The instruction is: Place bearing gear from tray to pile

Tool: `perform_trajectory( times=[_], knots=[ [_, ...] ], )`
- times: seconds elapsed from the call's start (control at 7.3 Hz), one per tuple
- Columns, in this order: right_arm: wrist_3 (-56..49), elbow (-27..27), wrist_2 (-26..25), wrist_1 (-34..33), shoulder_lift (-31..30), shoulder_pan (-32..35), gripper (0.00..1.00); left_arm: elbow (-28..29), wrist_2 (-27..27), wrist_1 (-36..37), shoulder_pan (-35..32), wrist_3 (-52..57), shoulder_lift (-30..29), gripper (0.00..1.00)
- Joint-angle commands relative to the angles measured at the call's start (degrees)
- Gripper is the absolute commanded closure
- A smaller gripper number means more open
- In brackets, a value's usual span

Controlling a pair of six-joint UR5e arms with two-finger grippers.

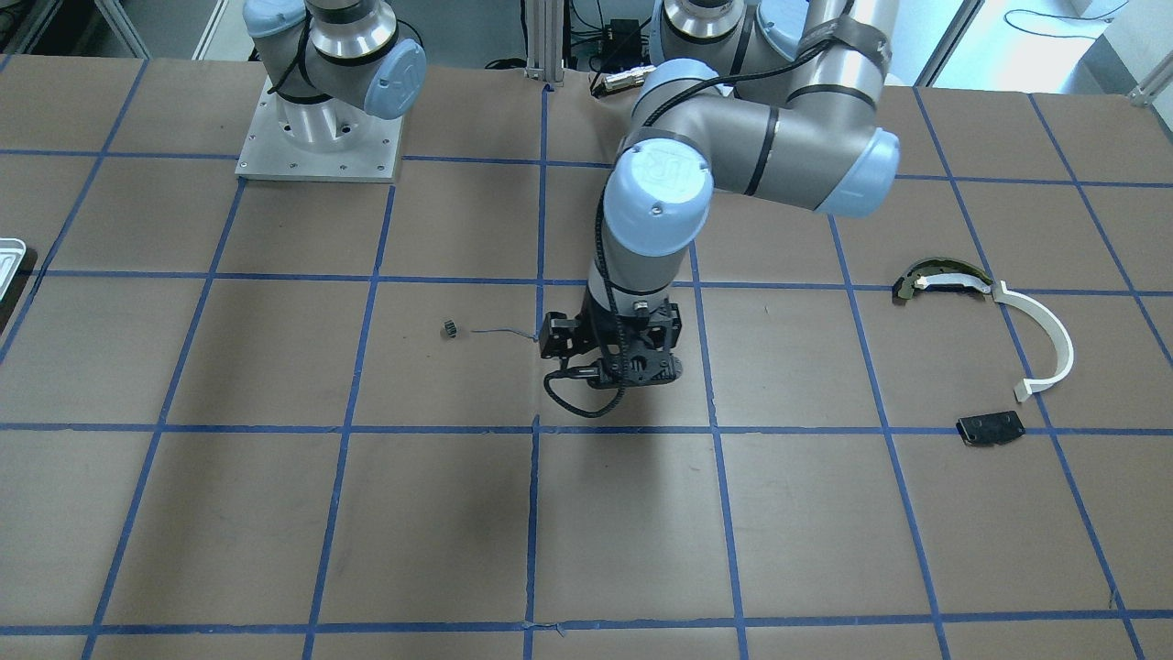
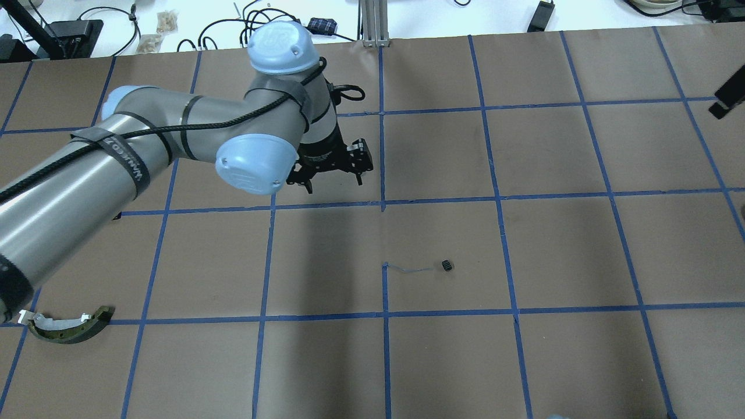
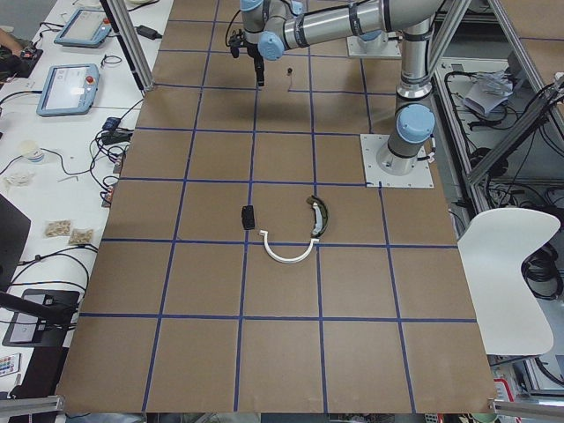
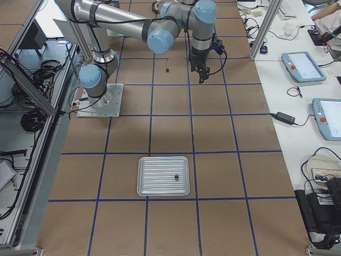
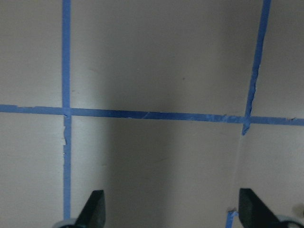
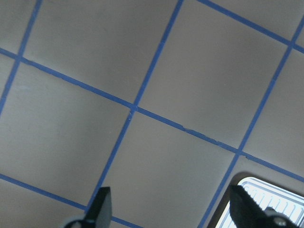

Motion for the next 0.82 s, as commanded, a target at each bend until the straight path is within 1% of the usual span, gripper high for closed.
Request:
perform_trajectory(
  times=[0.0,0.14,0.27,0.41,0.55,0.68],
  knots=[
    [-4.1,-0.5,0.8,-6.5,6.5,-11.7,0.15,0.1,-3.3,5.9,-7.3,-13.7,-4.4,0.00],
    [-3.2,-0.4,0.9,-8.4,9.9,-13.7,0.15,0.1,-3.4,7.0,-9.7,-17.4,-6.3,0.00],
    [-1.1,0.0,0.7,-9.2,13.2,-13.9,0.16,0.2,-3.4,9.4,-11.5,-21.2,-8.1,0.00],
    [1.5,0.3,-0.1,-13.8,16.9,-14.6,0.18,0.7,-3.4,10.5,-13.8,-25.8,-9.6,0.00],
    [1.7,0.7,-0.4,-20.3,21.2,-15.3,0.18,0.8,-3.4,10.5,-15.3,-28.4,-10.5,0.00],
    [1.9,-0.3,-3.2,-26.8,26.0,-15.9,0.18,0.6,-3.4,10.4,-16.3,-30.6,-11.5,0.00]
  ],
)
